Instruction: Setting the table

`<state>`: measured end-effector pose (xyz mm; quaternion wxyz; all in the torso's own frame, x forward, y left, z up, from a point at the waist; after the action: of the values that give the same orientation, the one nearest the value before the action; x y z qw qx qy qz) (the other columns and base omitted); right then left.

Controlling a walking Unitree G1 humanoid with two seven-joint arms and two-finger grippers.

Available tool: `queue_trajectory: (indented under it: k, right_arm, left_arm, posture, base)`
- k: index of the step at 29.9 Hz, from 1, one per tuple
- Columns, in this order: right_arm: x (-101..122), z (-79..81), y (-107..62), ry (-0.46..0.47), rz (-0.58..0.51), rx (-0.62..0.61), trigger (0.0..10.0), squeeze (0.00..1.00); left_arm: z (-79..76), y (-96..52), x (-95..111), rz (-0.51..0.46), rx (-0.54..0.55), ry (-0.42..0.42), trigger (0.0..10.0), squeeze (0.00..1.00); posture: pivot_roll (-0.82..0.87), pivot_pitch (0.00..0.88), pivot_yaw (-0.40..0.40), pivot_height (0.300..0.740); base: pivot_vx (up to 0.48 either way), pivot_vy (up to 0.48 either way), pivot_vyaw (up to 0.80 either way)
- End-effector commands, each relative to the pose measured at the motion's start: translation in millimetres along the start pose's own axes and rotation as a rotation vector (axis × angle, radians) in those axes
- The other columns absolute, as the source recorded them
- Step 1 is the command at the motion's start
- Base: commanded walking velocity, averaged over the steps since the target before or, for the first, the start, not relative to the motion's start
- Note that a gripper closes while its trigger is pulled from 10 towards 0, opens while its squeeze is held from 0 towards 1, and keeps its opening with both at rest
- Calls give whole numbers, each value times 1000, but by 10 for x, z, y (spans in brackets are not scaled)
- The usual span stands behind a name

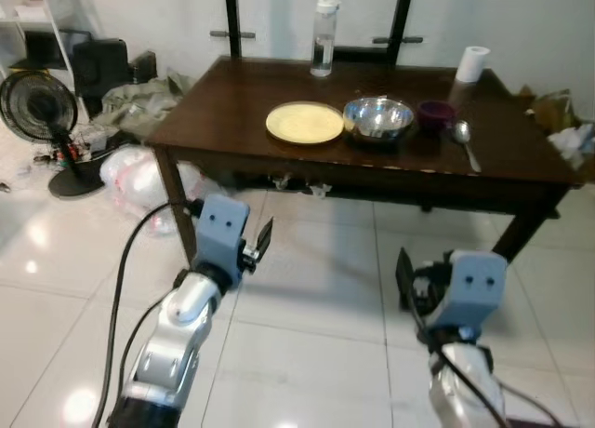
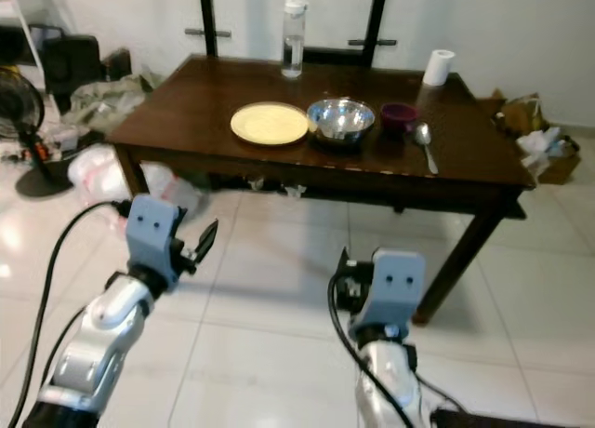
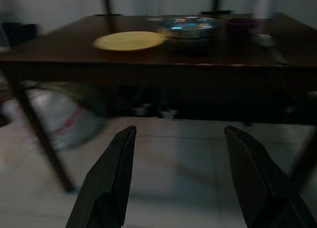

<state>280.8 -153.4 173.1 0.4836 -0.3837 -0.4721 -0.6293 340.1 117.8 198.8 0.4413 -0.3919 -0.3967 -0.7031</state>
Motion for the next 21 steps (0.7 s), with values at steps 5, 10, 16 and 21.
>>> queue_trajectory:
  k: [5,10,16,21]
  right_arm:
    - [-21,-20,-24,-9,12,-5,10000,0]
    - [-18,-28,-24,-9,13,-6,10000,0]
    - [-5,-4,-26,7,11,6,10000,0]
    - [-12,53,-30,8,22,37,10000,0]
  left_arm:
    - [-28,-27,-59,20,-3,-2,10000,0]
    - [-43,-26,-74,33,-8,-19,10000,0]
    - [-50,-20,-94,48,-4,-24,10000,0]
    - [-23,-10,-122,65,20,-24,10000,0]
  posture:
    - [-29,84,82,740]
    - [-30,84,81,740]
    - [-35,85,79,740]
    - [-37,85,78,740]
  base:
    - [-305,0,0]
    - [0,0,0]
    - [0,0,0]
    - [0,0,0]
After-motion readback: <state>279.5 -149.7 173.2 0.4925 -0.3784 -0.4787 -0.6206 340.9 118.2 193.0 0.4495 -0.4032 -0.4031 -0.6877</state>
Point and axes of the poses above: a point about 5 cm out from each wrist's last joint towards the gripper, its own y axis pointing out of the wrist towards the gripper, its own x axis along the axis of the wrist's last joint, z = x × y, the point moved 1 cm from there along y, pointing out of the wrist towards the gripper, and after that the axes turned 13 degrees about y, right-handed, at the moved point
